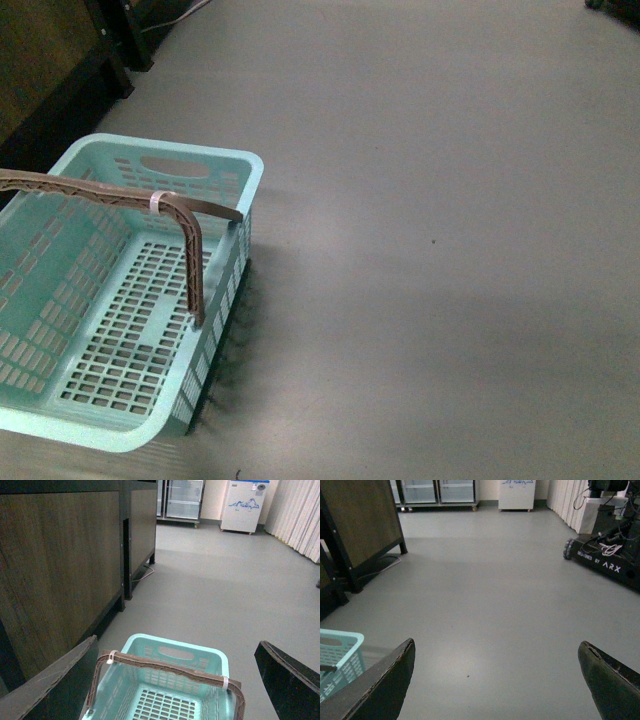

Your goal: Pick mango and avocado into basket

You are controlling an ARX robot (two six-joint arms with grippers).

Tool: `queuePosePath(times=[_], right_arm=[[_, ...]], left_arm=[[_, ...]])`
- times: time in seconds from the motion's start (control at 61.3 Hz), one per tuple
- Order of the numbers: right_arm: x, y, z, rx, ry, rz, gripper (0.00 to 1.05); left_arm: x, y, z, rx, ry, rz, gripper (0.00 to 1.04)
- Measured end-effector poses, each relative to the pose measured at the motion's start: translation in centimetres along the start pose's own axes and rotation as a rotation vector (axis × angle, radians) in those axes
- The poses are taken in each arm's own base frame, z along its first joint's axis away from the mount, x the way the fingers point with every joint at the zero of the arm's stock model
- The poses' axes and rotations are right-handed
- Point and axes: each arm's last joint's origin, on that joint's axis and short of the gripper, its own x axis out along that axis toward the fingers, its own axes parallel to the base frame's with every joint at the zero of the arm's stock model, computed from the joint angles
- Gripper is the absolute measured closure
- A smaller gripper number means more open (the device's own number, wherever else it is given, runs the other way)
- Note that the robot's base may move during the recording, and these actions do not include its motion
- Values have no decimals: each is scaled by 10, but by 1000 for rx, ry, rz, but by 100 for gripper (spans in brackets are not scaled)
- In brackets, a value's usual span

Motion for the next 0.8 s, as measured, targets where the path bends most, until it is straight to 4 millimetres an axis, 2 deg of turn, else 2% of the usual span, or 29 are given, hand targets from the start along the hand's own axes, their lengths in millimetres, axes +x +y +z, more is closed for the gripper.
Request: queuePosePath(times=[0.473,0.505,0.538,0.587,0.701,0.799], right_arm=[[0,0,0,0,0,0,9],[0,0,0,0,0,-1,9],[0,0,0,0,0,0,9],[0,0,0,0,0,0,9],[0,0,0,0,0,-1,9],[0,0,0,0,0,0,9]], left_arm=[[0,0,0,-5,3,-4,8],[0,-1,-1,-92,112,-63,8],[2,-1,-1,-267,319,-105,8],[6,0,-4,-442,465,-82,8],[26,7,-7,-805,550,52,8],[48,13,-9,-970,546,138,8]])
